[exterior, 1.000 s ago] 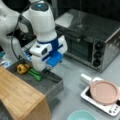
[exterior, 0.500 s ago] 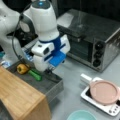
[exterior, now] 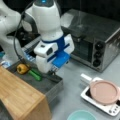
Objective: Open the drawer. Pick up the carrot. Put the carrots in the drawer.
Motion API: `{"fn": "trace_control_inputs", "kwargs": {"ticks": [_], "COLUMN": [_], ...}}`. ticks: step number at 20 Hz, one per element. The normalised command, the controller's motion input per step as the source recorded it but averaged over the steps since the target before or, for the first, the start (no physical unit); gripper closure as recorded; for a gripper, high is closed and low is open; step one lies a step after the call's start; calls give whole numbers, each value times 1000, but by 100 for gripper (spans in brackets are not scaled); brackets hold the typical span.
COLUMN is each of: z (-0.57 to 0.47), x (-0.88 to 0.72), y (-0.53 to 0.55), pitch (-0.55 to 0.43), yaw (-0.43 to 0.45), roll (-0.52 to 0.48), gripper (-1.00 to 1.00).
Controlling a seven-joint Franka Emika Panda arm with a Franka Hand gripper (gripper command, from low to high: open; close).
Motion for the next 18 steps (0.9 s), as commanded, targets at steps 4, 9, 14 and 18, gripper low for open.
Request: {"fn": "trace_control_inputs", "kwargs": {"ticks": [4,9,14,18], "z": [267,288,324,129], "x": [634,701,685,441], "y": [-201,-226,-172,-190], "pitch": [255,297,338,301], "yaw": [-33,-46,-37,28], "roll": [67,72,73,76], "gripper": [-100,-100,-100,-100]}}
